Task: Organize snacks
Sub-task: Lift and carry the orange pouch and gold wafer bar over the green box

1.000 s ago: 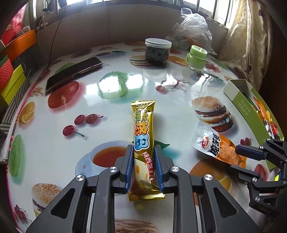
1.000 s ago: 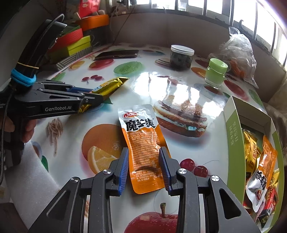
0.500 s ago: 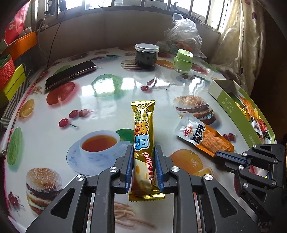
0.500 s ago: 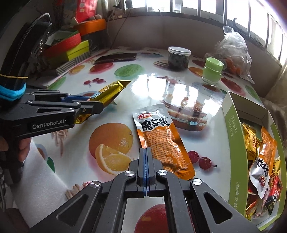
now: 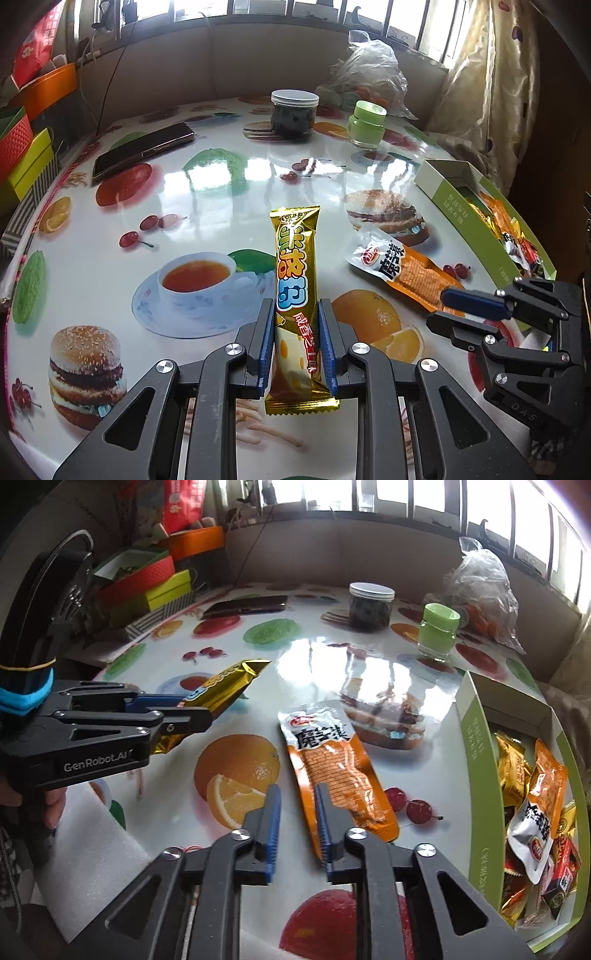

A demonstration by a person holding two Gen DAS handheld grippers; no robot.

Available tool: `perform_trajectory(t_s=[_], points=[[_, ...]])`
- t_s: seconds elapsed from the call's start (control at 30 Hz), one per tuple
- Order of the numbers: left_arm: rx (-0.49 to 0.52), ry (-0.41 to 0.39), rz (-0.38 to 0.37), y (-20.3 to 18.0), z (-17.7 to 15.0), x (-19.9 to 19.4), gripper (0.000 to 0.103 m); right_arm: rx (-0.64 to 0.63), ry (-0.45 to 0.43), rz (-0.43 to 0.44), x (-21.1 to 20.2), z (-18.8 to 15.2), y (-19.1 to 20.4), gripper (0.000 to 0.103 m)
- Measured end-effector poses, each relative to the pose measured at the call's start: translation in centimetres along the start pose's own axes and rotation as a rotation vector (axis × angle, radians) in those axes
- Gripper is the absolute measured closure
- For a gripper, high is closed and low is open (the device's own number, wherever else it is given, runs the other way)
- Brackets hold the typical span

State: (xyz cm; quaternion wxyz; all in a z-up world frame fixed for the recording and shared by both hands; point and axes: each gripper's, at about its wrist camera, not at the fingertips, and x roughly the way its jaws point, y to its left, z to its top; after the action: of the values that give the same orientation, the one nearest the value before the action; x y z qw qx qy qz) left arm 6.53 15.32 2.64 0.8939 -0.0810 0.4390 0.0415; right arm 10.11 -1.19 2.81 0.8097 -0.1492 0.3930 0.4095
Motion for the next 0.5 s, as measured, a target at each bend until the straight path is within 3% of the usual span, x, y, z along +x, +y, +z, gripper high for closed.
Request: perform_trajectory(t_s=[0.07,0.13,0.2,0.27,0.5], points=[[-0.016,-0.002,-0.003,0.3,0.2,0.0,0.079,0.009,-0.006,-0.026,0.1,0.5,-0.7,0.05],[-0.009,-0.012,-0.003,0.5,0.4,0.0,0.079,0.022,0.006,-0.021,0.7,1.0,-1.3,0.044],[-0.007,-0.009,-0.005,0.6,0.6,0.1,0.07,0.033,0.036,-0.018,1.6,1.2,-1.8,0.044],[-0.01,-0.008,-0.007,0.7,0.9,0.3,0.055,0.025,0.056,-0.03,2.4,1.4,-2.1,0.043],[-0.009,0.033,-0.004,0.6,1.5,1.9,0.054,-0.005,0.084,-0.05,3.5,2.1,-1.9,0.038]])
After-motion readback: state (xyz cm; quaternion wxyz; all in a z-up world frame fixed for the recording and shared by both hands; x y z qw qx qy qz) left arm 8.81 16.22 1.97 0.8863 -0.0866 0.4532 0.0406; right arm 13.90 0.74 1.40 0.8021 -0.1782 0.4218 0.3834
